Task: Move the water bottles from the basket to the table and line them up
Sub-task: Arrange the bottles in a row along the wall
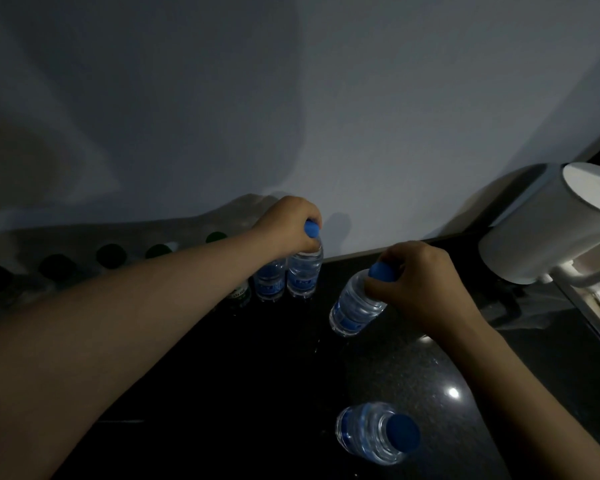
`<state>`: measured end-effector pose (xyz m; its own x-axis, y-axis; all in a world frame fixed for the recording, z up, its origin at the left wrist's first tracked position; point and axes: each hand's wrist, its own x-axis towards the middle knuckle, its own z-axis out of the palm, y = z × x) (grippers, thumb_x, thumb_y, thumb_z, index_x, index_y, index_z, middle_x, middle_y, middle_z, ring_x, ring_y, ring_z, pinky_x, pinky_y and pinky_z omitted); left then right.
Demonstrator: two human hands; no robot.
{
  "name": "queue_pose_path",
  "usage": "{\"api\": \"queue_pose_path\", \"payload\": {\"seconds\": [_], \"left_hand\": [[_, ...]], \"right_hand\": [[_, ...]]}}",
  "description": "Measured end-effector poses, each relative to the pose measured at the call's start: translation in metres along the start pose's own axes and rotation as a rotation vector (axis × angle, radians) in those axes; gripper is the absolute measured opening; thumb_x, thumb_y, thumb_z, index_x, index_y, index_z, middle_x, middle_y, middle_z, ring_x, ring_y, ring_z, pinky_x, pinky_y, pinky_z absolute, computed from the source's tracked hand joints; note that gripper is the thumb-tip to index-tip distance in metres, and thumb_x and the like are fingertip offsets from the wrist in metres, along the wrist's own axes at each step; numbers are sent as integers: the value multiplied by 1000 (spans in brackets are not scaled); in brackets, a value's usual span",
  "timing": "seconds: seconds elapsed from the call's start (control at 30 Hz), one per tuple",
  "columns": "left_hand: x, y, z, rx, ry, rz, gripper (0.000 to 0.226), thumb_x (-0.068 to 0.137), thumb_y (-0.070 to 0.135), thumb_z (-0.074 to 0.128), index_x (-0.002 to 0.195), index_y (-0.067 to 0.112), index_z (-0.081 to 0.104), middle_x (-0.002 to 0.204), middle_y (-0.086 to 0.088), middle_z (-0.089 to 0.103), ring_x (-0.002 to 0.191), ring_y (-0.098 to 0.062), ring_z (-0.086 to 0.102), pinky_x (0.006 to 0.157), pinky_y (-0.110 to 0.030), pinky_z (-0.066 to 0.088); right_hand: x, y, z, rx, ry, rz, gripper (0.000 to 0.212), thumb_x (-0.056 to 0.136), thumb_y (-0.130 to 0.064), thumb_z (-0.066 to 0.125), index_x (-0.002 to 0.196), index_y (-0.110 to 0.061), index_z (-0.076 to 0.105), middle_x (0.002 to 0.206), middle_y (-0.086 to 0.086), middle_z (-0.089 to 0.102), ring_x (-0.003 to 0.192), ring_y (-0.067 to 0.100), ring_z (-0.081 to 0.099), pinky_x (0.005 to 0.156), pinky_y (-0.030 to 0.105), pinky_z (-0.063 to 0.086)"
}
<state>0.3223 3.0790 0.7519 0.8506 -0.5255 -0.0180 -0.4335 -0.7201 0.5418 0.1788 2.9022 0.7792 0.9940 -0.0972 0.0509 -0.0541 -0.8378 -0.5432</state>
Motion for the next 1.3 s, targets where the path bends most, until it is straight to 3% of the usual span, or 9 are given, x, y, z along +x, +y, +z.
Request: {"api": "queue_pose_path", "payload": {"seconds": [0.3, 0.53, 0.8, 0.97, 1.07, 1.13, 1.23, 1.3], "left_hand": [[0, -4, 1, -32, 13, 6, 20, 70, 13, 75, 90, 13, 71, 87, 3, 63, 79, -13, 58, 66, -23, 38], [-3, -6, 3, -34, -20, 21, 11, 72, 14, 73, 78, 19, 64, 73, 8, 55, 73, -12, 53, 57, -17, 31], [-3, -5, 7, -27, 41, -7, 18, 72, 16, 73, 89, 14, 70, 85, -1, 60, 77, -16, 54, 60, -21, 36], [-1, -3, 6, -43, 39, -44, 22, 72, 16, 76, 94, 14, 70, 89, -2, 63, 80, -17, 56, 65, -24, 37], [-1, -2, 6, -57, 27, -50, 21, 72, 16, 76, 92, 16, 70, 87, 1, 60, 78, -15, 54, 62, -20, 35], [-2, -3, 6, -63, 30, -47, 21, 72, 15, 76, 92, 16, 70, 86, 1, 60, 77, -14, 54, 58, -17, 32], [-2, -3, 6, -59, 47, -49, 21, 71, 15, 77, 91, 16, 70, 85, 3, 59, 76, -13, 53, 58, -18, 33], [-2, -3, 6, -54, 52, -50, 21, 72, 15, 77, 91, 16, 70, 84, 3, 59, 76, -13, 53, 59, -18, 33]], "right_hand": [[3, 3, 4, -9, -14, 29, 29, 75, -27, 75, 99, -14, 64, 94, -1, 61, 78, 8, 59, 64, 19, 51], [27, 7, 10, -33, -12, 56, 29, 73, -28, 77, 95, -13, 66, 88, -1, 62, 75, 9, 60, 65, 21, 53], [83, 8, 20, -171, -28, 78, 29, 76, -29, 77, 90, -6, 65, 83, 7, 65, 73, 17, 61, 66, 30, 55], [107, 4, 27, -201, -17, 130, 30, 77, -30, 76, 84, -3, 64, 80, 11, 65, 68, 20, 61, 57, 30, 52], [116, 4, 31, -202, -27, 151, 36, 75, -31, 77, 86, 1, 65, 83, 16, 67, 76, 27, 65, 70, 43, 58], [119, 4, 33, -194, -32, 162, 35, 75, -31, 77, 86, 0, 65, 83, 15, 67, 76, 25, 65, 71, 40, 58], [121, 4, 34, -180, -37, 191, 31, 75, -29, 77, 85, -2, 65, 81, 13, 66, 71, 20, 61, 59, 29, 51], [122, 4, 34, -172, -34, 194, 30, 75, -28, 77, 84, -1, 65, 81, 14, 66, 70, 22, 61, 59, 30, 51]]}}
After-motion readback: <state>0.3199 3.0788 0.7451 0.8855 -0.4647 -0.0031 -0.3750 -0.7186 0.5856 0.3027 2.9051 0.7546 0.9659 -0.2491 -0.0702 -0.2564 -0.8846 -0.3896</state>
